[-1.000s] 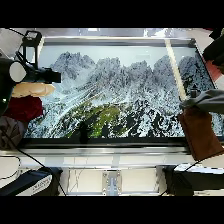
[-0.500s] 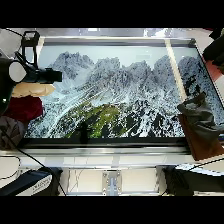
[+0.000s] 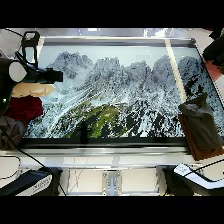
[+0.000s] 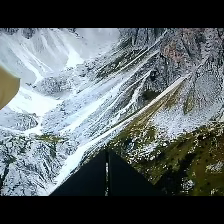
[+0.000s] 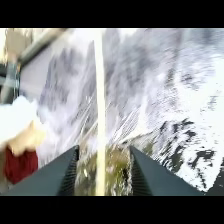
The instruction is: Fold the shirts.
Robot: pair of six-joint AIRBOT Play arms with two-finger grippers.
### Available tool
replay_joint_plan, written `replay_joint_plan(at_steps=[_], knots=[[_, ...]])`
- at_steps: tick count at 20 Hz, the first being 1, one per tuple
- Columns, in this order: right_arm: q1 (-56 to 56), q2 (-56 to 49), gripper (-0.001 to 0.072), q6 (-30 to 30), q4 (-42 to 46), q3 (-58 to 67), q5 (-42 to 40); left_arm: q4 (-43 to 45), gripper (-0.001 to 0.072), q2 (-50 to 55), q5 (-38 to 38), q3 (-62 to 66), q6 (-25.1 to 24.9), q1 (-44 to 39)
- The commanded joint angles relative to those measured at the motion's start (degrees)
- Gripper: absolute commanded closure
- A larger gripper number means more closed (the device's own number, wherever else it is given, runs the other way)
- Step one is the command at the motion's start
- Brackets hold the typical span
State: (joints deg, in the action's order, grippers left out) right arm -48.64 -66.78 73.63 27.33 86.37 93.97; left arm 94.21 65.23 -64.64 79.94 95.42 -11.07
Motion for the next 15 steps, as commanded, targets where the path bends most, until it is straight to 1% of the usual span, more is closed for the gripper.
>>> replay_joint_plan(at_steps=[1,2,3,5,8,10,15], knots=[[20.2,1.7,0.0531,-3.3,11.4,0.7,-1.2,-0.3,0.0697,0.1,-2.6,0.0,0.9,0.0],[25.6,1.7,0.0635,-3.3,16.5,0.7,-1.2,-0.4,0.0697,0.1,-4.2,0.0,1.4,0.0],[30.8,1.7,0.0693,-3.1,20.8,0.7,-1.2,-0.4,0.0697,0.1,-4.8,0.0,1.4,0.0],[38.8,1.7,0.0693,-2.8,24.9,0.7,-2.1,-0.4,0.0698,0.1,-4.8,0.0,1.4,0.0],[46.2,1.7,0.0692,-2.1,26.9,0.7,-6.2,-0.4,0.0697,0.1,-4.8,0.0,1.4,0.0],[49.2,1.7,0.0693,-1.0,26.9,0.7,-7.9,-0.4,0.0697,0.1,-4.8,0.0,1.4,0.0],[52.9,1.7,0.0693,-0.8,27.1,0.7,-7.9,-0.4,0.0697,0.1,-4.8,0.0,1.4,0.0]])
